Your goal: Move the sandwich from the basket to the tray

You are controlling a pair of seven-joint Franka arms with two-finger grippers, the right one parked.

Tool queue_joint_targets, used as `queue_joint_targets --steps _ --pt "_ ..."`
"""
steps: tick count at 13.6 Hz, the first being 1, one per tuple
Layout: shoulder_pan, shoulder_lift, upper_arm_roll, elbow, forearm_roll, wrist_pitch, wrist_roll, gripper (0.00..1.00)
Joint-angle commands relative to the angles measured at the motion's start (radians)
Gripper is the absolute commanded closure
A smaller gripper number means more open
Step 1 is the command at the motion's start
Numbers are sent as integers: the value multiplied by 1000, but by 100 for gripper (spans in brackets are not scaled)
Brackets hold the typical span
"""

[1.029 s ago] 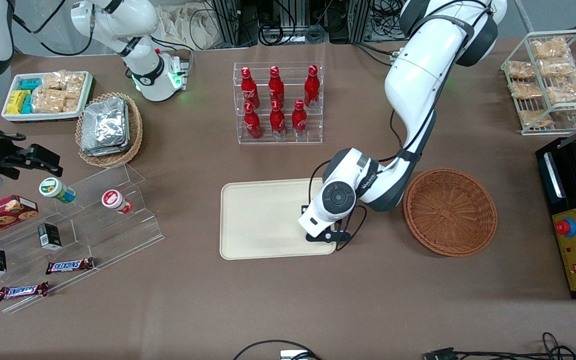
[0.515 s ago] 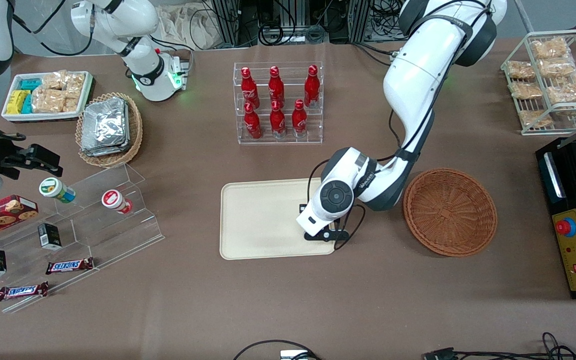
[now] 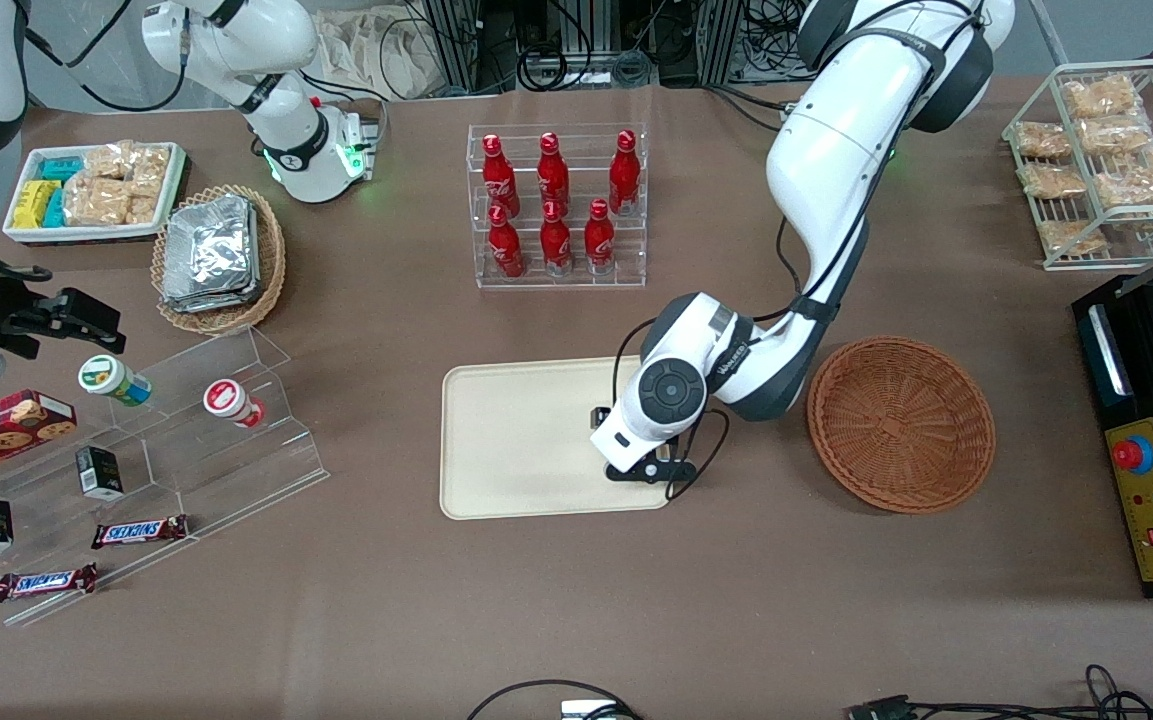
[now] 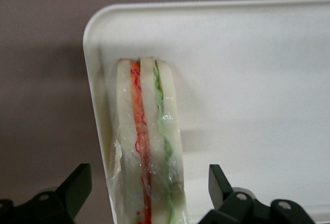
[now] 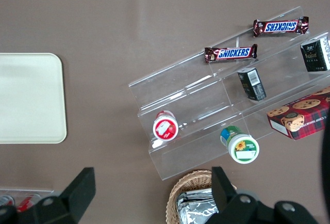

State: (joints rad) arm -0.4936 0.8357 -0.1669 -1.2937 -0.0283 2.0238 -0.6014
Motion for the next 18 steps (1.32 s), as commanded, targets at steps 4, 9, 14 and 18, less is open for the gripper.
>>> queue_joint_targets --steps 4,9,14,18 --pt "76 -165 6 24 -7 -219 -6 0" --pt "162 -361 12 22 7 -423 38 0" --pt "292 -509 18 24 13 -644 245 0" --pt "375 -581 20 -7 71 -728 388 0"
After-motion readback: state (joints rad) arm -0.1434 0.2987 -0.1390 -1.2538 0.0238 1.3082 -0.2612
